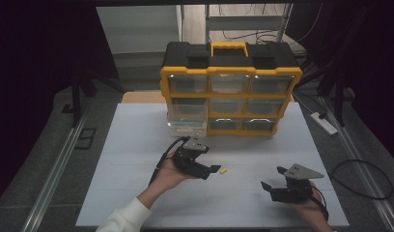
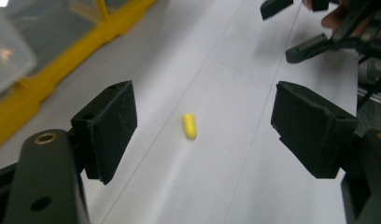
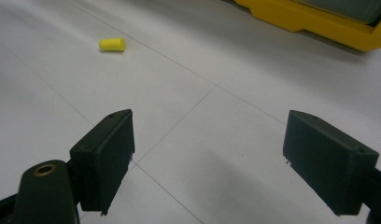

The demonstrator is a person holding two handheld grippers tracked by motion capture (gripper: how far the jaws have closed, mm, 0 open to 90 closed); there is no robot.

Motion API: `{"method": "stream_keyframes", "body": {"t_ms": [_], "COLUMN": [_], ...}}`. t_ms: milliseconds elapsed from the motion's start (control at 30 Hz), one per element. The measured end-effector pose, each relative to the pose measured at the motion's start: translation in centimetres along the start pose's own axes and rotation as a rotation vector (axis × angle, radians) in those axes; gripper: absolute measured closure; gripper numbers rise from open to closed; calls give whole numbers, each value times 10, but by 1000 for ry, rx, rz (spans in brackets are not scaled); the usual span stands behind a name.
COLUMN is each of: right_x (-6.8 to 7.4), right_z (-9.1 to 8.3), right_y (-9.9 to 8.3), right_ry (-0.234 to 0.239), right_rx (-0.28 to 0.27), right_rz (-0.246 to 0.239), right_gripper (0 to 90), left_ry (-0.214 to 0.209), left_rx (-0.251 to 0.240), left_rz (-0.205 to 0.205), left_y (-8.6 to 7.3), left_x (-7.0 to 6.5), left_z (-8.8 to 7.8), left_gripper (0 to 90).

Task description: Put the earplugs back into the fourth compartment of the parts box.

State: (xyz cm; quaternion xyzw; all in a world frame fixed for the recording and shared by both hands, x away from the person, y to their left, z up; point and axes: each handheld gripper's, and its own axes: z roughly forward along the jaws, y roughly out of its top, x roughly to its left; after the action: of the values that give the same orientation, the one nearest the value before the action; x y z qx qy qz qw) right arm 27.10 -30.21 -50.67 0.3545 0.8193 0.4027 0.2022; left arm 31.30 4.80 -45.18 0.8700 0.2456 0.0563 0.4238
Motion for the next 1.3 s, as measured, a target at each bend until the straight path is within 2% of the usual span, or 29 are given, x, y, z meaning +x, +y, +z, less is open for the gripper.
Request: {"method": "stream_keyframes", "body": {"t_ms": [133,233,500,700,933,1067,1167,1300], "right_x": [0,-1,0,0,0,0,0,0], "right_z": [0,0,0,0,0,0,1,0], "right_y": [0,0,0,0,-1,-1,-1,-1], "right_ry": [-1,0,2,3,3,3,1,1], "right_rx": [1,2,3,4,7,8,8,8], "right_rz": [2,3,-1,-1,-1,-1,-1,-3], "right_gripper": [174,174,174,174,174,174,174,174], "left_ry": [-17,-21,11,23,38,55,42,51], "left_rx": [57,73,160,204,231,263,275,300], "left_rz": [1,0,35,28,21,31,37,56], "left_y": [0,0,3,3,2,0,-1,-3], "left_x": [0,1,-1,2,3,5,6,6], "left_z": [19,26,51,67,83,92,95,98], "left_gripper": [223,222,224,226,239,268,321,363]}}
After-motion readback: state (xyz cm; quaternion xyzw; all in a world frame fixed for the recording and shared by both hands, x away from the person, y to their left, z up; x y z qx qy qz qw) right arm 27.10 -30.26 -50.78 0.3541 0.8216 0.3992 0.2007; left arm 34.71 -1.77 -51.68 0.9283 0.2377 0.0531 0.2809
